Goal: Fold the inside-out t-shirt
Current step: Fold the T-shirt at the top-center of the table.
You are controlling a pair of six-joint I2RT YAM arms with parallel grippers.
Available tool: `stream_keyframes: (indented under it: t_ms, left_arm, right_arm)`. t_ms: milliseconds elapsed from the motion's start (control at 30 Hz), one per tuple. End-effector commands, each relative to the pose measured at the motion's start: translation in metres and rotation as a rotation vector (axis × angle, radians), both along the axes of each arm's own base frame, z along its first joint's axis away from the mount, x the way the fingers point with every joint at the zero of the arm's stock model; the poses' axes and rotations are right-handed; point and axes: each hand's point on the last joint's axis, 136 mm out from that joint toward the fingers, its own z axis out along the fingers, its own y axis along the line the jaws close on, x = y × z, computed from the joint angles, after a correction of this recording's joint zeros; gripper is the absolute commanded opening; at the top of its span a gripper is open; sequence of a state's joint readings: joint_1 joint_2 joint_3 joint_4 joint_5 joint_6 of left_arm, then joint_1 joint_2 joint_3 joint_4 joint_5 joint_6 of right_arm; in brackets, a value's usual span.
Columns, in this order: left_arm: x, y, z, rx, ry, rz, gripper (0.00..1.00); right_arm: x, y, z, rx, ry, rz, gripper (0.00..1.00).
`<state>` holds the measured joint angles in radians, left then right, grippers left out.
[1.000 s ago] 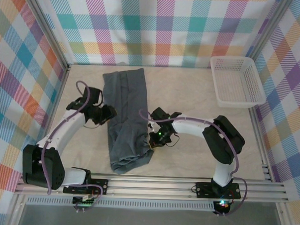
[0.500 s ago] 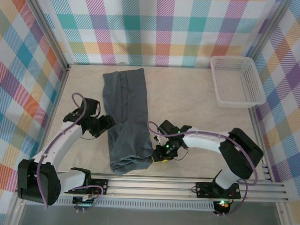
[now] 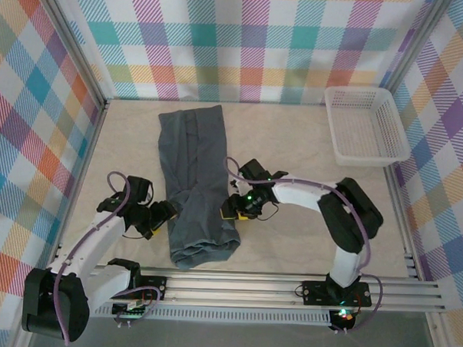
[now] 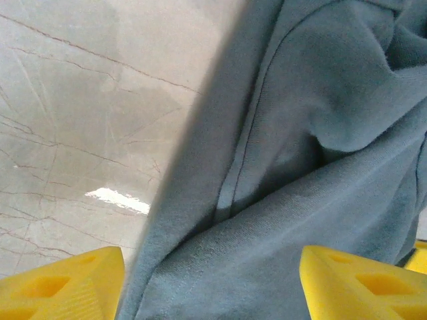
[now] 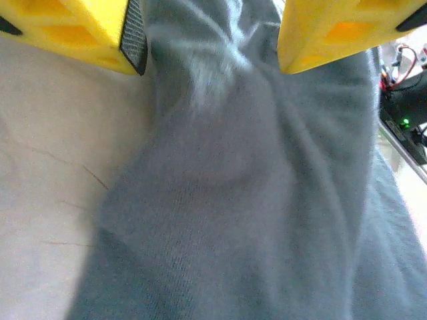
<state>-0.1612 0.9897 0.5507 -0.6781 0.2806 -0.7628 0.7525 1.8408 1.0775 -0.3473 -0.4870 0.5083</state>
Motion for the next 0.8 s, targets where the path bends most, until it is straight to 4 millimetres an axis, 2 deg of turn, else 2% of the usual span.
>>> stream_keyframes:
  t_ms: [0,67,133,200,233,300,333,367,400,433,500,567,667,767]
  left_arm:
    - [-0.015,-0.005,-0.008,-0.009,0.053,-0.034,0.71]
    - [-0.024,-0.007,-0.015,-0.014,0.083,-0.037,0.71]
    - [-0.033,-0.012,-0.024,-0.031,0.109,-0.046,0.75]
    - [-0.041,-0.016,-0.028,-0.016,0.135,-0.076,0.77]
    - [-0.043,-0.017,-0.029,0.004,0.144,-0.095,0.77]
    - [-0.046,-0.016,-0.032,0.043,0.158,-0.104,0.78]
    - [-0.048,-0.015,-0.034,0.052,0.166,-0.102,0.78]
    - [-0.048,-0.015,-0.037,0.052,0.170,-0.101,0.77]
    - [-0.049,-0.015,-0.040,0.049,0.175,-0.099,0.77]
    - [-0.047,-0.018,-0.043,0.038,0.171,-0.102,0.76]
    - [-0.045,-0.021,-0.047,0.028,0.172,-0.108,0.71]
    - [-0.042,-0.021,-0.050,0.038,0.174,-0.113,0.64]
    - [-0.037,-0.031,-0.054,-0.011,0.160,-0.121,0.53]
    - [-0.035,-0.038,-0.055,-0.055,0.149,-0.117,0.40]
  right_arm:
    - [-0.010,0.008,0.001,0.041,0.051,0.059,0.50]
    - [-0.011,0.007,0.002,0.040,0.054,0.060,0.40]
    - [-0.015,0.004,0.001,0.036,0.067,0.060,0.24]
    - [-0.022,-0.001,0.000,0.035,0.089,0.050,0.12]
    - [-0.026,-0.004,0.000,0.034,0.096,0.041,0.10]
    - [-0.031,-0.010,0.001,0.035,0.097,0.026,0.12]
    - [-0.032,-0.011,0.002,0.042,0.095,0.028,0.17]
    - [-0.033,-0.010,0.005,0.053,0.096,0.034,0.27]
    - [-0.033,-0.008,0.006,0.059,0.098,0.039,0.43]
    - [-0.033,-0.007,0.005,0.063,0.109,0.041,0.50]
    - [-0.034,-0.005,0.001,0.064,0.131,0.046,0.47]
    - [-0.034,-0.003,-0.001,0.068,0.145,0.047,0.36]
    - [-0.034,-0.002,-0.002,0.069,0.154,0.052,0.25]
    - [-0.034,-0.003,-0.003,0.060,0.153,0.047,0.21]
